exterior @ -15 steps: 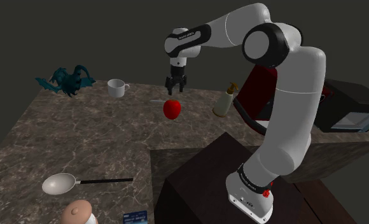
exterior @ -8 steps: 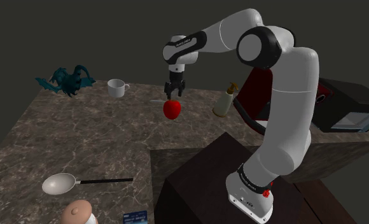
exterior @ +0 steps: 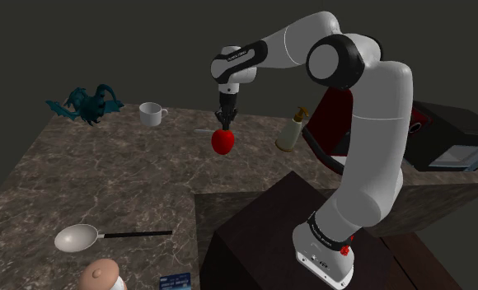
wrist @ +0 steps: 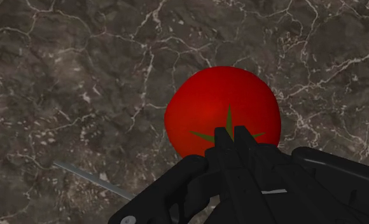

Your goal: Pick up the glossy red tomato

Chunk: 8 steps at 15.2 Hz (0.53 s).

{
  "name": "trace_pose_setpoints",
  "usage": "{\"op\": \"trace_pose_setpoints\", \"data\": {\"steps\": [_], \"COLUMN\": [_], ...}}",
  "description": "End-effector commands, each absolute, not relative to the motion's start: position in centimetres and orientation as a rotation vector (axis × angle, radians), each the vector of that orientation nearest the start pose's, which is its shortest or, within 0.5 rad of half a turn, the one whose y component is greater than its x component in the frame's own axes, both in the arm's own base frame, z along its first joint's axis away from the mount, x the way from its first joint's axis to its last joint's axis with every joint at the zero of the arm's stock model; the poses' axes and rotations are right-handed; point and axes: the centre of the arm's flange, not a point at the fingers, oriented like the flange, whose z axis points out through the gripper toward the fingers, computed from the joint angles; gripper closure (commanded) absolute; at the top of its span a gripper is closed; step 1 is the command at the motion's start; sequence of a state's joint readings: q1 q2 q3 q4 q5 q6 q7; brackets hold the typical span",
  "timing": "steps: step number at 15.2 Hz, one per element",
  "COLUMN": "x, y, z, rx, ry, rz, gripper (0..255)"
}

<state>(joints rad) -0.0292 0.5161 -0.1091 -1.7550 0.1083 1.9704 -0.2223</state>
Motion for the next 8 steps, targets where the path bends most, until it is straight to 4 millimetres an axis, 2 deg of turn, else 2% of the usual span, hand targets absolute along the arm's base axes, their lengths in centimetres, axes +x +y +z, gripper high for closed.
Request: {"op": "trace_pose_setpoints", "data": {"steps": [1, 8], "x": [62.2, 62.3], "y": [-7.5, -7.5], "z": [25.5, 28.7], "rx": [-3.02, -3.02], "ry": [-0.05, -0.05], "rz": [0.437, 0.437], "gripper": [255, 255]}}
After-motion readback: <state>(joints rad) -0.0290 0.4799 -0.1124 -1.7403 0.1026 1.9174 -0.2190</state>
